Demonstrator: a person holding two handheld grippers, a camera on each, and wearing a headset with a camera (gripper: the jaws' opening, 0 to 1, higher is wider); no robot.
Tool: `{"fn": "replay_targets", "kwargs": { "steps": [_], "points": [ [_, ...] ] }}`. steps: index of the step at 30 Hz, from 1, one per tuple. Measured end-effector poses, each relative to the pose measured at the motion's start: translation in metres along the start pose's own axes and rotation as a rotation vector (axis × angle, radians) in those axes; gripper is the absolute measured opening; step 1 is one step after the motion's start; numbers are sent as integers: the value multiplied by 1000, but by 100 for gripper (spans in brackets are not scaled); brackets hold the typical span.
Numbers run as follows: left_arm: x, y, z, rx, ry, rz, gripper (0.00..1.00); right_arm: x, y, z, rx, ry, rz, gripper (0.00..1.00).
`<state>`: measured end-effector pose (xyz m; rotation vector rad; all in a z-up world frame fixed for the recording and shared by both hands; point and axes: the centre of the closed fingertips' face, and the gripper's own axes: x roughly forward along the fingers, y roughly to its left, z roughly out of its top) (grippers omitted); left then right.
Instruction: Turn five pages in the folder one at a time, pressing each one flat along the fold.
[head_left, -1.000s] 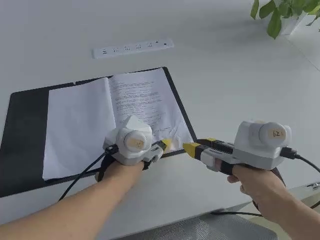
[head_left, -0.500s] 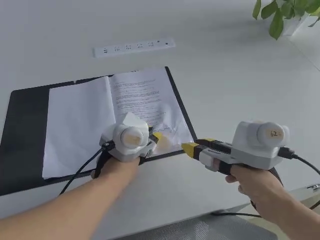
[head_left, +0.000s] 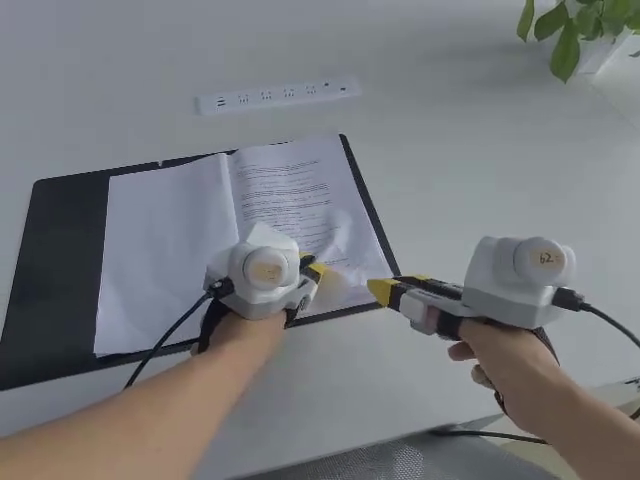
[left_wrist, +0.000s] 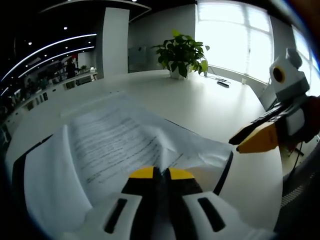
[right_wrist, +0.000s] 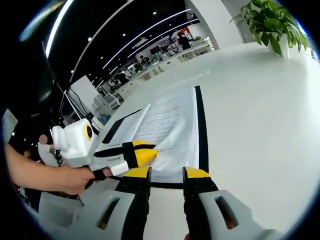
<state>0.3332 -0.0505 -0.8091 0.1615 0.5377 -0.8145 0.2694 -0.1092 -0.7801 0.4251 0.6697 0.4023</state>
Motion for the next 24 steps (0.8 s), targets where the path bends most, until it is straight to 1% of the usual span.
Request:
{"fn": "replay_targets", "kwargs": {
  "steps": [1, 3, 4, 7, 10, 12, 13, 15, 19, 22, 24],
  "points": [
    [0, 1, 0, -1, 0, 0, 6, 2, -1, -3, 9, 13, -1, 24],
    [0, 1, 0, 1, 0, 0, 6, 6, -4, -4, 30, 19, -6, 24],
    [0, 1, 0, 3, -1, 0, 6, 8, -4, -4, 39, 18, -6, 23],
    [0, 1, 0, 5, -1, 0, 6, 11, -5, -1, 111, 0, -4, 20],
    [0, 0, 0, 6, 0, -1, 6, 14, -8, 1, 139, -6, -18, 13],
    [0, 0, 0, 7, 1, -1, 6, 15, -8, 1, 165, -6, -8, 5],
    [0, 0, 0, 8, 1, -1, 6, 15, -9, 1, 167, -10, -15, 3],
    [0, 0, 0, 9, 1, -1, 6, 15, -7, 2, 175, -16, -12, 1],
    [-1, -1, 0, 8, 3, 1, 6, 15, -6, 4, 178, -22, -15, 0],
    [0, -1, 0, 0, 4, 2, 7, 14, -6, 4, 183, -28, -16, 0],
    [0, -1, 0, -24, 1, 3, 7, 14, -6, 5, 185, -35, -15, 0]
  ]
}}
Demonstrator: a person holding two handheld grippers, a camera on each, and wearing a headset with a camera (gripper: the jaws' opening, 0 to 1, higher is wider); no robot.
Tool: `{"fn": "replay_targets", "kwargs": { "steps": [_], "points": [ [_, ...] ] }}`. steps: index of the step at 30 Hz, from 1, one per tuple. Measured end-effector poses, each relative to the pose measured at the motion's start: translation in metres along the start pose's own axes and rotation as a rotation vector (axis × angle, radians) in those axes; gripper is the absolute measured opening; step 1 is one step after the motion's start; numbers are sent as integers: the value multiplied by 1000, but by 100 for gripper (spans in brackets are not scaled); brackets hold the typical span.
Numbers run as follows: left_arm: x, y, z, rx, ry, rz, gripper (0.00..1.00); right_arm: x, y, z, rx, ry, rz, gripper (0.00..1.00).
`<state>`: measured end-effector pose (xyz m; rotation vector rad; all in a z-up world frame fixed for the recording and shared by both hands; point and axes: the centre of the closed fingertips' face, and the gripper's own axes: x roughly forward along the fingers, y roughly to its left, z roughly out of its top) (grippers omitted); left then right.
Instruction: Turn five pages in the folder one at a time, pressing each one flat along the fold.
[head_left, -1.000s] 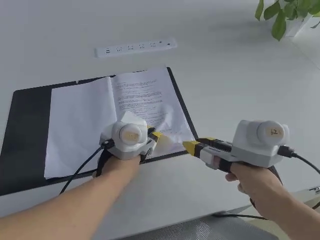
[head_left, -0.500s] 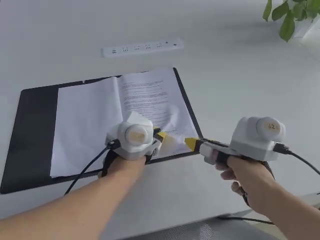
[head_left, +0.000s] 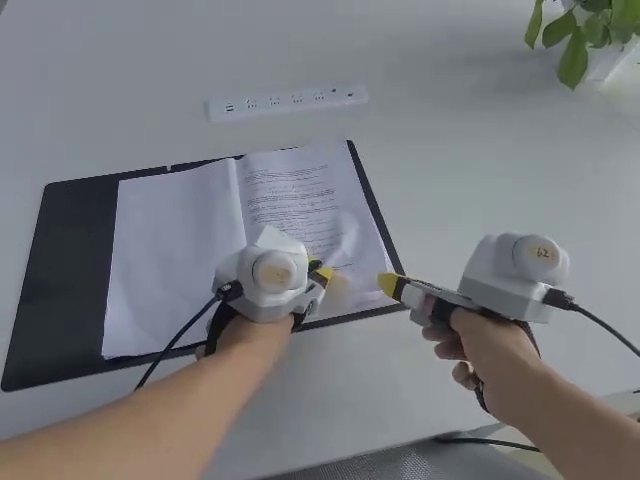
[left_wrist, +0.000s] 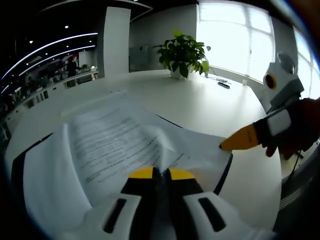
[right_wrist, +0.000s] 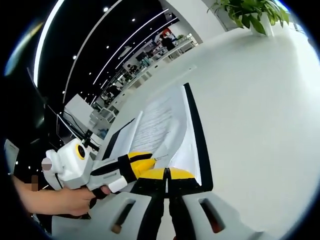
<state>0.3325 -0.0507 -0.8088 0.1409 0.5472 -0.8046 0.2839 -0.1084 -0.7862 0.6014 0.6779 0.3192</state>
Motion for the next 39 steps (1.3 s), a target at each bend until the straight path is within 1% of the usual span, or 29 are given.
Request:
{"fn": "replay_targets", "kwargs": {
  "steps": [1, 3, 4, 6, 8, 10, 11, 12, 13, 15, 17, 18, 19, 20, 21, 22, 23, 26, 27, 28, 29, 30, 31, 34, 36, 37, 39],
  "points": [
    [0, 0, 0, -7, -1, -1, 7, -1, 0, 0, -1, -1, -2, 0],
    [0, 0, 1, -44, 2, -4, 8, -2, 2, 3, -6, -15, 2, 0],
    [-1, 1, 1, -43, 7, 2, 7, -3, 2, 4, -4, -17, 3, 0],
    [-5, 1, 0, -63, 16, -2, 7, -4, 5, 8, 3, -34, 10, 0],
    [-9, -1, -1, -73, 21, -7, 12, -4, 9, 10, 0, -39, 17, 0],
    [-15, -1, -1, -68, 29, -2, 18, -5, 14, 12, -7, -48, 30, 0],
    [-19, 0, -2, -73, 30, -1, 21, -6, 19, 14, -12, -56, 42, 0],
    [-23, 1, -3, -77, 33, -3, 19, -7, 23, 16, -18, -65, 56, 0],
    [-30, 3, -2, -66, 29, 0, 18, -8, 29, 18, -26, -72, 68, 0],
    [-43, 10, 0, -85, 7, 13, 19, -10, 38, 22, -38, -84, 94, 0],
    [-54, 17, -1, -92, 3, 28, 20, -13, 51, 25, -61, -97, 114, 0],
    [-60, 20, -1, -96, -2, 32, 21, -14, 53, 26, -62, -96, 118, 0],
    [-64, 22, -1, -106, -5, 34, 21, -15, 64, 27, -72, -102, 143, 0],
    [-70, 24, 0, -109, -11, 39, 21, -17, 70, 27, -85, -104, 154, 0],
    [-79, 28, 1, -103, -21, 49, 22, -18, 79, 29, -106, -108, 171, 0],
    [-85, 31, 1, -108, -24, 54, 23, -19, 87, 29, -121, -109, 192, 0],
    [-94, 35, 3, -114, -39, 64, 24, -21, 97, 30, -136, -110, 211, 0],
    [-114, 45, 5, -122, -60, 83, 24, -23, 119, 31, -184, -112, 255, 0],
    [-123, 49, 5, -130, -70, 91, 25, -23, 128, 31, -204, -111, 269, 0],
    [-129, 51, 5, -132, -79, 94, 25, -23, 134, 31, -218, -111, 278, 0],
    [-135, 53, 6, -133, -85, 100, 25, -22, 143, 31, -231, -108, 293, 0],
    [-145, 55, 7, -142, -99, 105, 25, -21, 148, 31, -236, -110, 306, 0],
    [-150, 57, 7, -141, -105, 110, 25, -20, 153, 30, -243, -109, 312, 0],
    [-175, 64, 8, -151, -135, 132, 25, -15, 174, 26, -268, -98, 353, 0],
    [-190, 69, 6, -154, -142, 144, 25, -11, 186, 21, -287, -89, 373, 0],
    [-196, 72, 5, -156, -148, 152, 25, -10, 189, 20, -287, -87, 378, 0],
    [-206, 76, 2, -151, -153, 160, 25, -4, 199, 15, -302, -73, 395, 0]
  ]
}}
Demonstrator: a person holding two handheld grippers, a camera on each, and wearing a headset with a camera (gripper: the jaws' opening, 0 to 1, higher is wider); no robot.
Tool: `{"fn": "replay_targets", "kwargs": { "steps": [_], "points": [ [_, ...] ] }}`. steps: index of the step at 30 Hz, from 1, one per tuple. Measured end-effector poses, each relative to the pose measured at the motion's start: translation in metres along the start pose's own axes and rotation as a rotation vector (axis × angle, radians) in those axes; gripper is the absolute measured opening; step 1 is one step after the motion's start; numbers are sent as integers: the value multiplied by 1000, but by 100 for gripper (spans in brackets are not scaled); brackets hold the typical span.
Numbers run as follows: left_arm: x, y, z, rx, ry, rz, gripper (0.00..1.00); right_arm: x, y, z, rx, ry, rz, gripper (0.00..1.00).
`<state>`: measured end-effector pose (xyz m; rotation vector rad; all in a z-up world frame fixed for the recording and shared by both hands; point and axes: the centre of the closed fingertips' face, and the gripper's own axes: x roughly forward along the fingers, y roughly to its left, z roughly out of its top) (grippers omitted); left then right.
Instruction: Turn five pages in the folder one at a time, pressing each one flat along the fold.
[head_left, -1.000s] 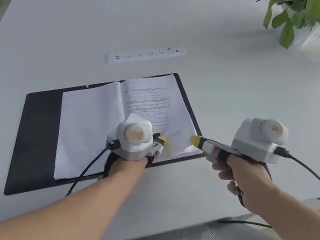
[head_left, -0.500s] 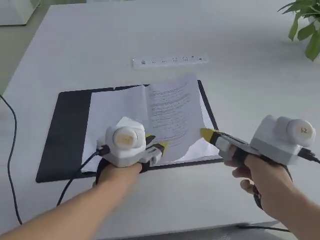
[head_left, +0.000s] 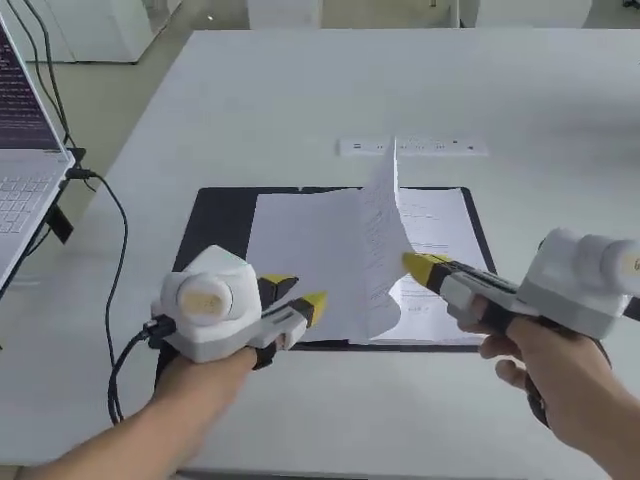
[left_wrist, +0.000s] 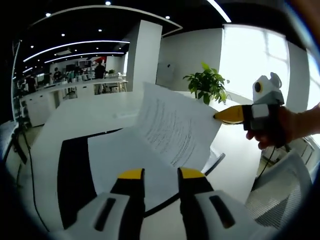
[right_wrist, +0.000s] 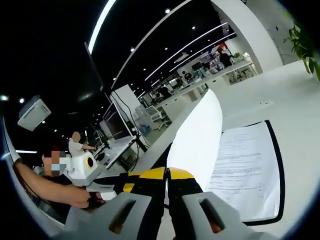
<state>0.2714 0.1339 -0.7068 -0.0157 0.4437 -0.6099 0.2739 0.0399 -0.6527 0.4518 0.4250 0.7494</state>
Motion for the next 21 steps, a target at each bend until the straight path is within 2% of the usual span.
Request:
{"fn": "replay_targets", "kwargs": {
  "steps": [4, 6, 8, 12, 14, 21],
  "points": [
    [-23, 17, -3, -2, -5, 33, 25, 20, 15, -9, -12, 29, 32, 0],
    [-32, 25, -4, -28, -13, 51, 26, 30, 21, -14, -7, 42, 45, 0],
    [-40, 30, -6, -29, -15, 59, 26, 41, 25, -20, -8, 58, 50, 0],
    [-53, 40, -9, -35, -18, 80, 25, 62, 26, -36, -33, 100, 57, 0],
    [-59, 45, -12, -38, -17, 92, 26, 72, 20, -42, -34, 114, 55, 0],
    [-76, 61, -22, -62, -11, 124, 25, 103, 27, -61, -15, 158, 60, 0]
  ]
}}
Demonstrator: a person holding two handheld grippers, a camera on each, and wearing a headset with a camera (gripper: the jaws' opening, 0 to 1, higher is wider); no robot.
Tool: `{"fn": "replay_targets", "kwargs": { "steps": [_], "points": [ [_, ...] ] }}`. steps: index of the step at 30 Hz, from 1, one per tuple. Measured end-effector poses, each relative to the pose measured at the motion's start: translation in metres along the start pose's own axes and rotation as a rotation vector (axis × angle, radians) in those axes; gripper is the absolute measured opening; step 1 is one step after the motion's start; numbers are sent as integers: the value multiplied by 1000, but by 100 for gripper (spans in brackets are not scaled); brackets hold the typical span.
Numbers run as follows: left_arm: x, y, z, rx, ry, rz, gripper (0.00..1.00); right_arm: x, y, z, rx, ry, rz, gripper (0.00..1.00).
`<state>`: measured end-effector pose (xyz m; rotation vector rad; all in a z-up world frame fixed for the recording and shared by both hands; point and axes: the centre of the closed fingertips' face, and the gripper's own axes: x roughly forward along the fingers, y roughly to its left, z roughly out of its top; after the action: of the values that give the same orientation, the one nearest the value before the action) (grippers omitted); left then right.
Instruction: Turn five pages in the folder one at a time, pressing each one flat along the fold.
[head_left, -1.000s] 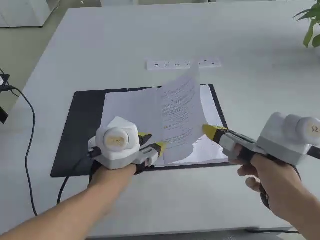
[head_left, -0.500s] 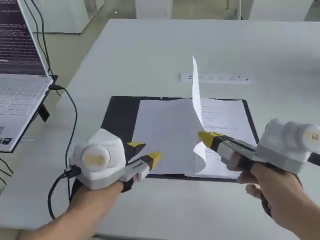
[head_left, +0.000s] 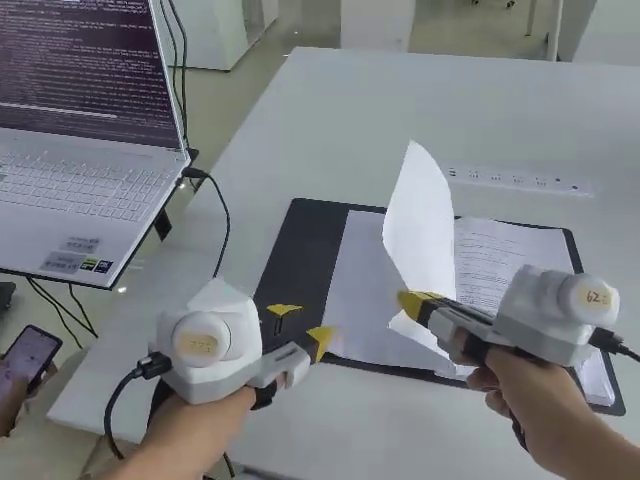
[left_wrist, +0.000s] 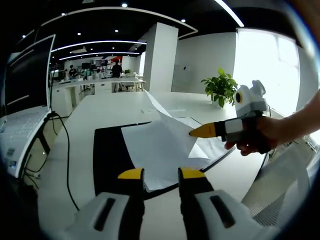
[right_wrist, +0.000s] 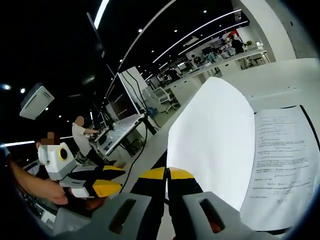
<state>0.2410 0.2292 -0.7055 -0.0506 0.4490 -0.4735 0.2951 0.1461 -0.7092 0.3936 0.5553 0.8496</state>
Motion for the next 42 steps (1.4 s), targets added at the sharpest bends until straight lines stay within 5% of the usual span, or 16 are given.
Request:
{"fn": "replay_targets", "kwargs": {
  "steps": [11, 20, 31, 37, 42],
  "points": [
    [-1, 16, -15, -40, 20, 18, 25, 46, 0, -48, -7, 147, -6, 0],
    [1, 22, -25, -54, 38, 27, 24, 58, -7, -73, 39, 205, -22, 0],
    [5, 26, -34, -57, 61, 31, 24, 70, -5, -86, 57, 234, -8, 0],
    [10, 27, -36, -55, 67, 31, 24, 70, 0, -83, 93, 213, 14, 11],
    [19, 27, -37, -45, 76, 28, 24, 60, -6, -73, 104, 180, 12, 10]
  ]
}}
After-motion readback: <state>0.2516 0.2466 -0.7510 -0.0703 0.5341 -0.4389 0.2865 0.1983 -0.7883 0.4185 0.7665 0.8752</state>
